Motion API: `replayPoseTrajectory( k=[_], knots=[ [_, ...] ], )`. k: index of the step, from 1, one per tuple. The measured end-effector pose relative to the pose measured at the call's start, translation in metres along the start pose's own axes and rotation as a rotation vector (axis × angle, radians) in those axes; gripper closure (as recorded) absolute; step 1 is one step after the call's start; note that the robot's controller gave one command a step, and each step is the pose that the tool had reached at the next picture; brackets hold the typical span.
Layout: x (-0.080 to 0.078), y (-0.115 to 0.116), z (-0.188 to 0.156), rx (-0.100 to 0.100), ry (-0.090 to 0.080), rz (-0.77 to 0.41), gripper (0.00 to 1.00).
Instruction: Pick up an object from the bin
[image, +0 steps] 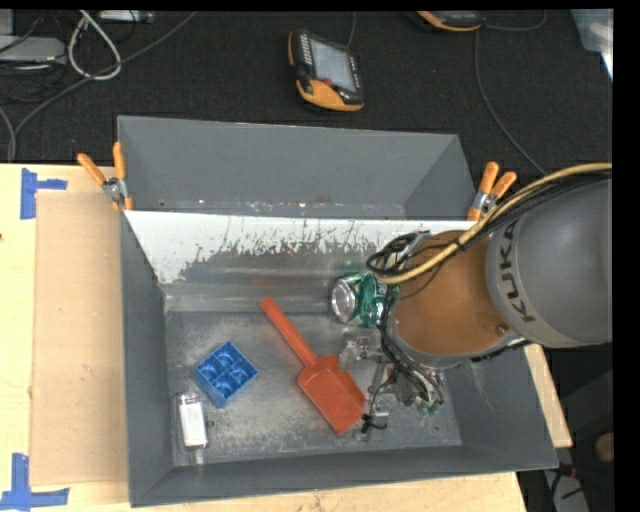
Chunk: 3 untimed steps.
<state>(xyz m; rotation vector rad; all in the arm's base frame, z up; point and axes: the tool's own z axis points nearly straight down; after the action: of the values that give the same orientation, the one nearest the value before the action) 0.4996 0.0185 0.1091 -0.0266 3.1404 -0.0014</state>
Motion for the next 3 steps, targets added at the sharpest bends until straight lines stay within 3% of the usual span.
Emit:
replayPoseTrajectory(
  k=[1, 2, 3],
  knots=[
    [0.0060, 0.0151, 0.0396, -0.002, 0.004, 0.171, 0.00],
    [0.0012, 0.0054, 0.0398, 0.000, 0.000, 0.038, 1.00],
    [0.0013, 0.0054, 0.0400, 0.000, 0.000, 0.038, 0.00]
  ],
)
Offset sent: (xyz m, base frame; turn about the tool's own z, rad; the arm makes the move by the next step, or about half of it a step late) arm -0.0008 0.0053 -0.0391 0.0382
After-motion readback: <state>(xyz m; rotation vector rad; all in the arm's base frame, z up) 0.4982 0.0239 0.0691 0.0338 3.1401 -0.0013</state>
